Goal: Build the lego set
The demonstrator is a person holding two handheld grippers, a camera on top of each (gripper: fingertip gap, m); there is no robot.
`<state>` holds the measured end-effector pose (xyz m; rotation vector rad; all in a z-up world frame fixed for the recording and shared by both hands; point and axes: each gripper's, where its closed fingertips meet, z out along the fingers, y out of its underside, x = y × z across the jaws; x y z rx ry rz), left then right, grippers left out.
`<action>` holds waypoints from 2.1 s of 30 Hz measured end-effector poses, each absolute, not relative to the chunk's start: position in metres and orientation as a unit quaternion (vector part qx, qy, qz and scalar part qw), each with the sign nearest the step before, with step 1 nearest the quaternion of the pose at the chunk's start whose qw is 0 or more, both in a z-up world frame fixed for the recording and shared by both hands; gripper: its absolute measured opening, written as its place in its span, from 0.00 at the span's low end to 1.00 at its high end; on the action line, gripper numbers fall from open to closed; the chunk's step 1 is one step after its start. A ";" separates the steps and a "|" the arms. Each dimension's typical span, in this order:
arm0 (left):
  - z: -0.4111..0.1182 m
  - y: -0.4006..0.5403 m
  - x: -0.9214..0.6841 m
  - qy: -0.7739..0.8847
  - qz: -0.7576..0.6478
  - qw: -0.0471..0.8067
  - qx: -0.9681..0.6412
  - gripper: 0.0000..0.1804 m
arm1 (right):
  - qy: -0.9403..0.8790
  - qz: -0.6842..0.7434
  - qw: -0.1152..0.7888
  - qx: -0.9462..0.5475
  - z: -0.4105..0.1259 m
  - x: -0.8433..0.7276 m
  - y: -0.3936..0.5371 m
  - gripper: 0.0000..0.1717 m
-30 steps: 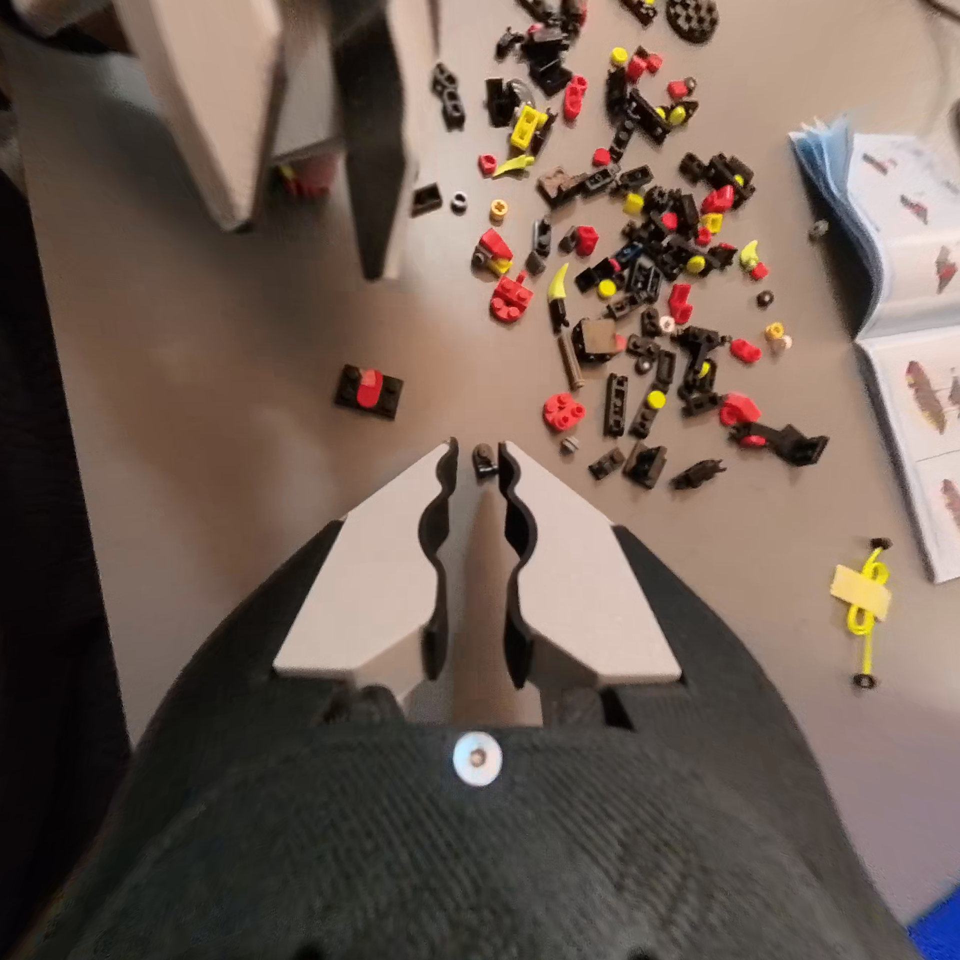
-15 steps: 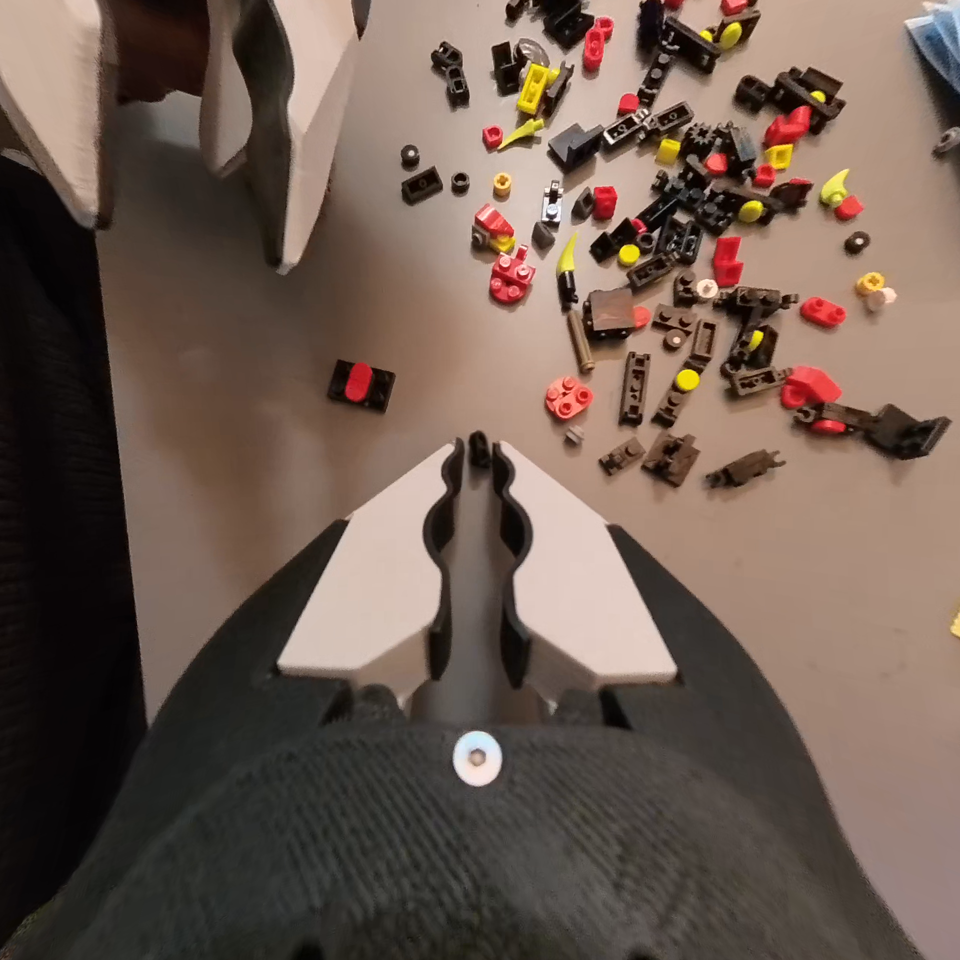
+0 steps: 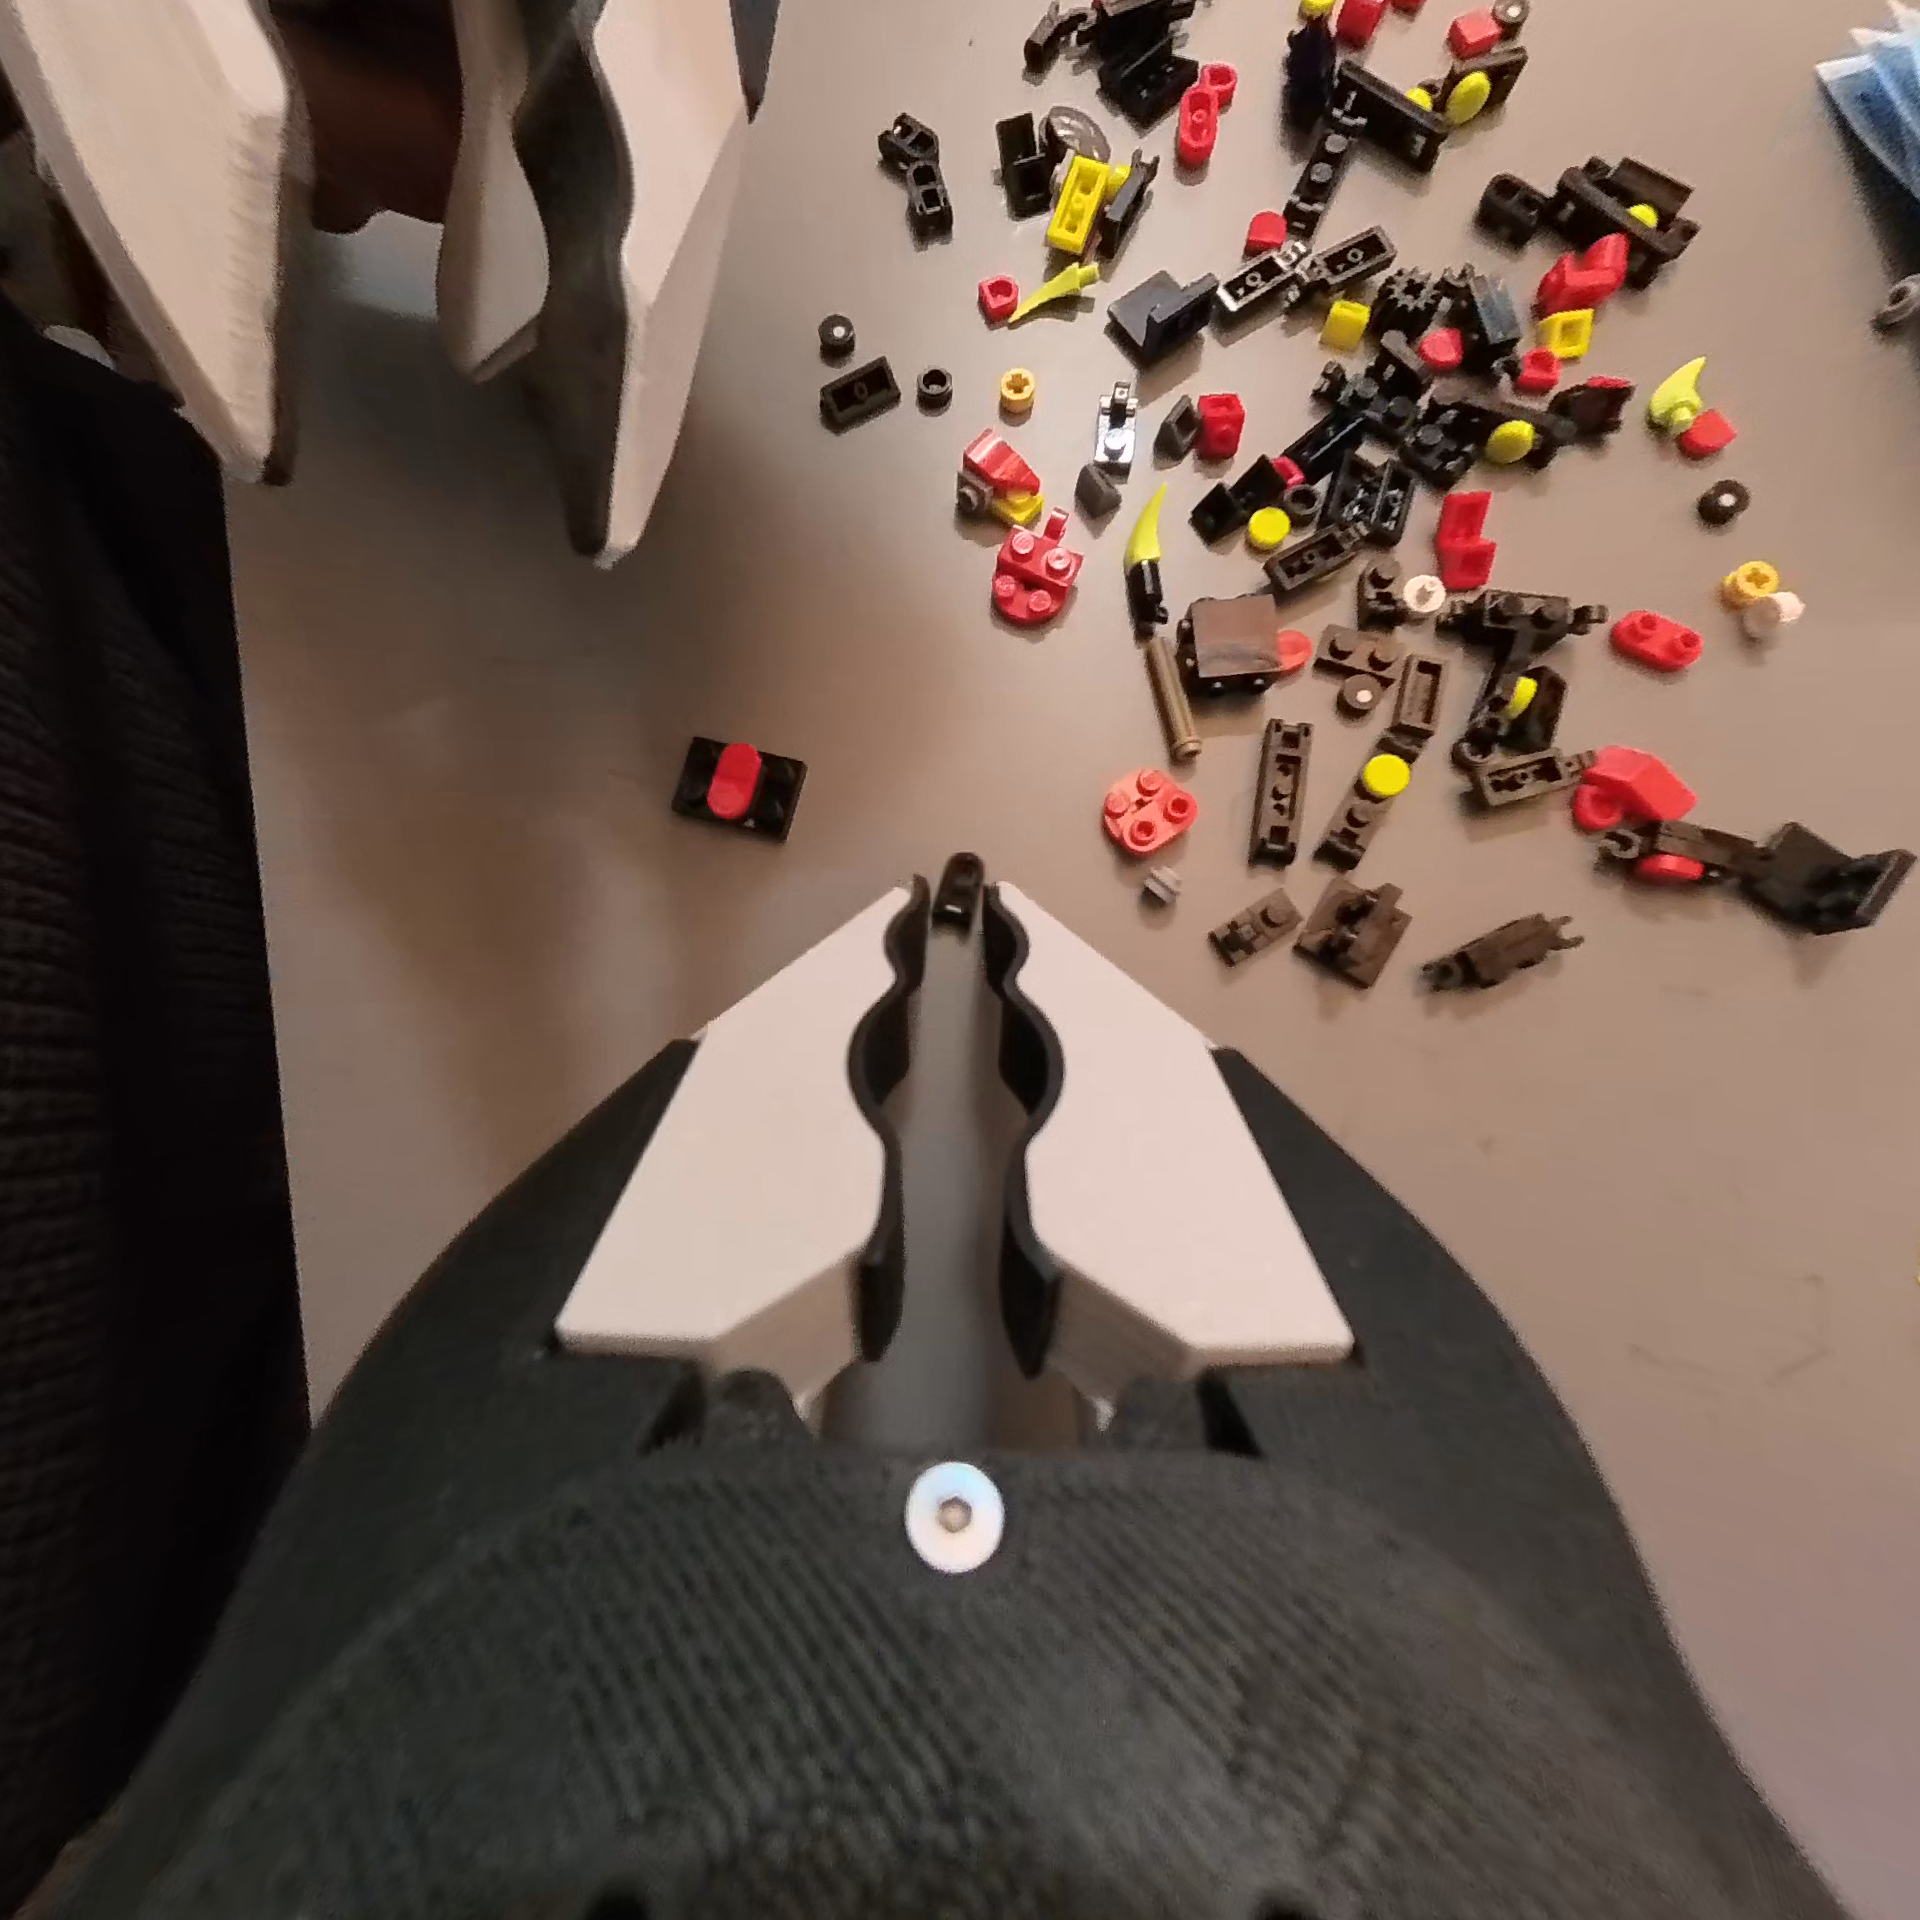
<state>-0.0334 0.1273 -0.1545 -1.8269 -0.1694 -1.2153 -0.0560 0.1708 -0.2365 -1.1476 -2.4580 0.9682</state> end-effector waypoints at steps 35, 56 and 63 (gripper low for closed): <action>-0.169 0.111 -0.012 0.179 -0.265 0.495 -0.808 0.07 | -0.667 0.589 -0.214 -0.403 -0.170 -0.014 0.110 0.04; -0.164 0.112 -0.007 0.173 -0.277 0.502 -0.801 0.02 | -0.596 0.612 -0.300 -0.424 -0.164 -0.014 0.106 0.04; -0.167 0.119 -0.020 0.108 -0.305 0.493 -0.808 0.01 | -0.610 0.615 -0.231 -0.443 -0.168 -0.028 0.118 0.06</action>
